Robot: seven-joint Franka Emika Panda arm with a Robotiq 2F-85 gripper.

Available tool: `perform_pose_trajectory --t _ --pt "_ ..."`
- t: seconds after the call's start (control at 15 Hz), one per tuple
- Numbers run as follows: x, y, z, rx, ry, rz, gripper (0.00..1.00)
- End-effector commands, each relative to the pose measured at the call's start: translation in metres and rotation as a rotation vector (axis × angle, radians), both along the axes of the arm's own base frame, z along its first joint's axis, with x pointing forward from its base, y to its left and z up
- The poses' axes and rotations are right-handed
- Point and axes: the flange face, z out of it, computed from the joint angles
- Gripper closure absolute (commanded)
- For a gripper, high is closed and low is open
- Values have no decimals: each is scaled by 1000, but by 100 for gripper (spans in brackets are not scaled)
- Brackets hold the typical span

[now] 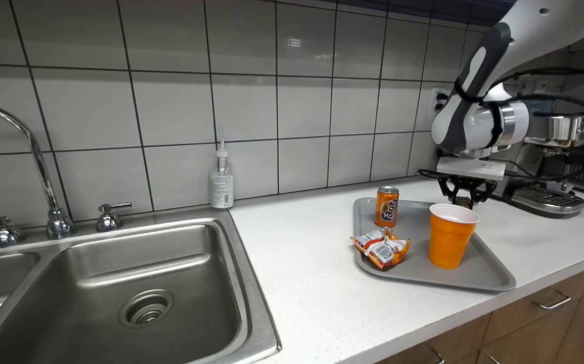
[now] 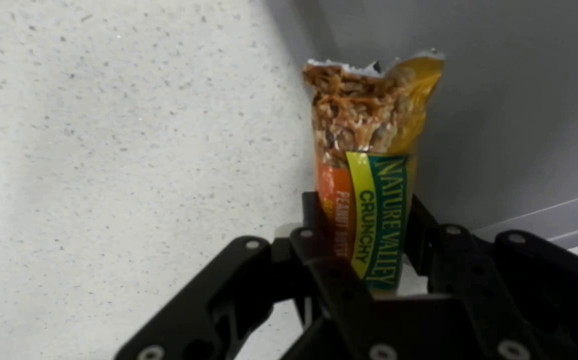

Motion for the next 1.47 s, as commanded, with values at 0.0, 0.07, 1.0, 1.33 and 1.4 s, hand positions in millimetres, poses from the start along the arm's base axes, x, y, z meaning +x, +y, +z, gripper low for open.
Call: perform_pose_trajectory --t 0.0,0.07,1.0,1.33,1.4 --pt "5 23 11 -4 -21 27 84" --pt "8 29 10 -2 -20 38 84" --pt "20 98 -5 7 13 149 84" --pt "15 102 -10 9 28 155 82" --pt "15 101 -10 9 30 156 35"
